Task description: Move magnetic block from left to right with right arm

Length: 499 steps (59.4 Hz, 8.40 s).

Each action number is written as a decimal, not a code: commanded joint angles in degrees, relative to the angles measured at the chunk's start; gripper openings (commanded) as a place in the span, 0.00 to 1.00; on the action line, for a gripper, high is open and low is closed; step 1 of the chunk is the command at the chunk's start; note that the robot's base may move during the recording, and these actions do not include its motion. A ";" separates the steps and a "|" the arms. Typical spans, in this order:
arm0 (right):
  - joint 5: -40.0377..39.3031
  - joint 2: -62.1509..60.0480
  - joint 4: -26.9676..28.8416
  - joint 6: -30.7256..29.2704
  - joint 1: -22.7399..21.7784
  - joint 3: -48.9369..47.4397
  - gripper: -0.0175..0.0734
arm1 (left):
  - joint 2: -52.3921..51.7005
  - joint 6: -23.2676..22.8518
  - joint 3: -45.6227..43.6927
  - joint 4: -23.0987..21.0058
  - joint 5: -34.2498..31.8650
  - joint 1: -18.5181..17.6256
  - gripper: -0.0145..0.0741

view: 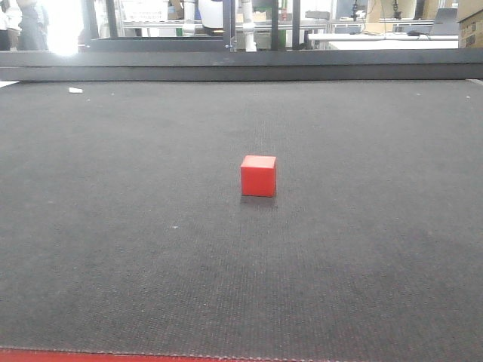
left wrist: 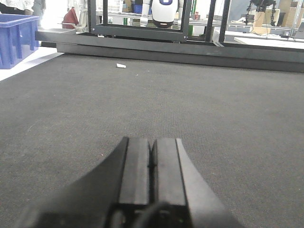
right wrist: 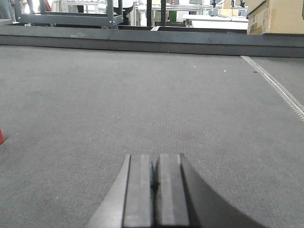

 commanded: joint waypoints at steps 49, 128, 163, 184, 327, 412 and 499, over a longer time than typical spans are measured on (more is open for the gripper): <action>-5.80 -1.14 0.12 -0.50 0.07 -0.26 0.26 | -0.80 -0.25 0.53 0.00 -5.09 -0.34 0.03; 20.93 61.64 0.02 7.87 18.66 -56.60 0.89 | -0.80 -0.25 0.53 0.00 -5.09 -0.34 0.03; 43.14 96.94 -15.92 42.75 36.03 -91.14 0.89 | -0.80 -0.25 0.53 0.00 -5.09 -0.34 0.03; 48.48 109.40 -18.38 47.83 37.01 -98.03 0.89 | -0.80 -0.25 0.53 0.00 -5.09 -0.34 0.03; 28.77 39.76 -10.14 14.32 15.69 -35.50 0.42 | -0.80 -0.25 0.53 0.00 -5.09 -0.34 0.03; 27.66 5.91 -12.88 11.36 15.69 -33.90 0.42 | -0.80 -0.25 0.53 0.00 -5.09 -0.34 0.03; 27.66 5.97 -12.88 11.36 15.69 -33.90 0.42 | -0.80 -0.25 0.53 0.00 -5.09 -0.22 0.03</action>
